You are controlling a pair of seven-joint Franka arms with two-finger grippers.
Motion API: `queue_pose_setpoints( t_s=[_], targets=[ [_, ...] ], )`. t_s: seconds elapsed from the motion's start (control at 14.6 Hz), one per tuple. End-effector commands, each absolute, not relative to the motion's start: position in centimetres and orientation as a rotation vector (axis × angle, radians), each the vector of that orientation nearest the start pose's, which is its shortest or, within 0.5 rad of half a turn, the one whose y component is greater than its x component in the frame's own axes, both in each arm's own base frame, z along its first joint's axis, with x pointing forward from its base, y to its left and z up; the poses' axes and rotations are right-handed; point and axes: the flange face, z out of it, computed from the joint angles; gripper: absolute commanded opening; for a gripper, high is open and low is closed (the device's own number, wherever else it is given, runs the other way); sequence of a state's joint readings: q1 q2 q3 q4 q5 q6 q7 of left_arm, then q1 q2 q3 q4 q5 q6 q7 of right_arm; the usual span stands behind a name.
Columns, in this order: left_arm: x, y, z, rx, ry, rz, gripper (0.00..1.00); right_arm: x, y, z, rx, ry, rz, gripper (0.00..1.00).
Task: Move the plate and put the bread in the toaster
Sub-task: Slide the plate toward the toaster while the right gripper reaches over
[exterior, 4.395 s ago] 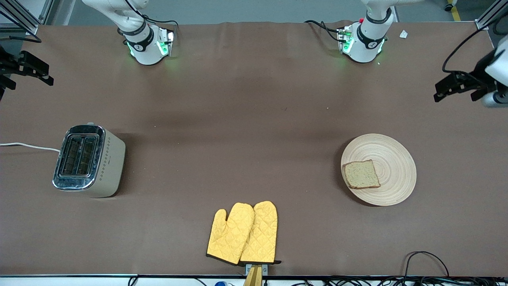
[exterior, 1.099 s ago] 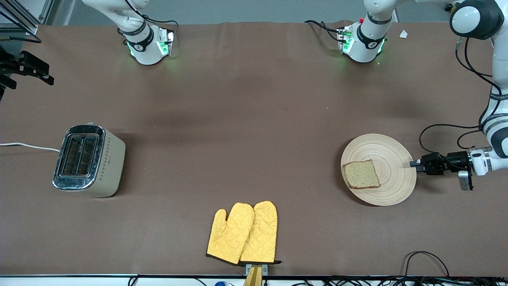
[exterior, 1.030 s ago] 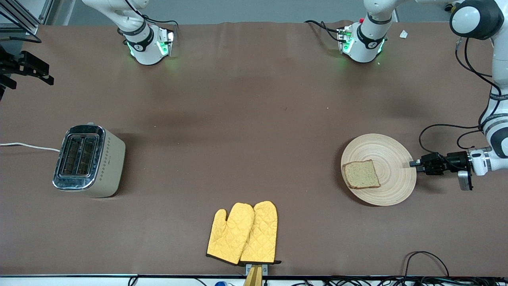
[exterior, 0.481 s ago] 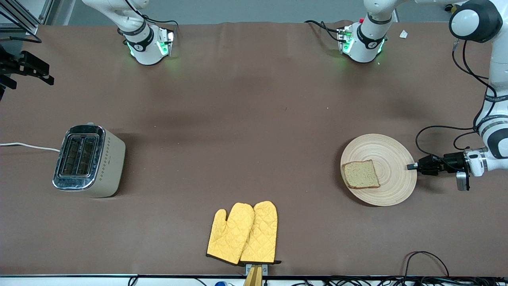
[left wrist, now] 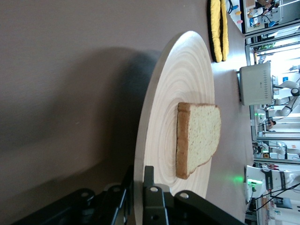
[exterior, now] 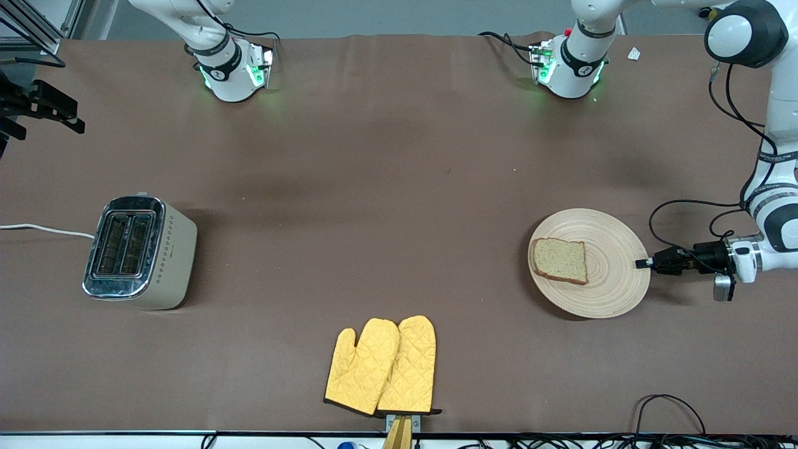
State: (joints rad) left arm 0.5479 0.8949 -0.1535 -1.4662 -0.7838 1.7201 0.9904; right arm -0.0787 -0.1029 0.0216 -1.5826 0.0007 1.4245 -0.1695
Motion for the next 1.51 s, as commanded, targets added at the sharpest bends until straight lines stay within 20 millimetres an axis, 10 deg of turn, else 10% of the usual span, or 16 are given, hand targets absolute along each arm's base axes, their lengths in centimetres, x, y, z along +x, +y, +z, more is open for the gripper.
queue_pose_setpoints(
  t_s=[0.0,0.69,0.96,1.44],
  targets=[
    [65.1,16.7,18.0,2.065,-0.175,0.047,0.0,50.3,-2.8,66.1,-3.117,-0.179,0.091,1.0],
    [69.0,-9.7,21.1,1.995,-0.323,-0.127,0.0,51.0,-2.6,64.7,-3.083,-0.179,0.117,1.0],
    [68.5,-19.5,20.0,2.013,-0.323,-0.07,0.0,53.3,-0.2,57.7,-3.001,-0.178,0.097,1.0],
    [65.7,-28.6,15.8,1.954,-0.201,-0.08,0.0,55.6,7.1,46.8,-2.957,-0.038,0.071,1.0]
  ],
)
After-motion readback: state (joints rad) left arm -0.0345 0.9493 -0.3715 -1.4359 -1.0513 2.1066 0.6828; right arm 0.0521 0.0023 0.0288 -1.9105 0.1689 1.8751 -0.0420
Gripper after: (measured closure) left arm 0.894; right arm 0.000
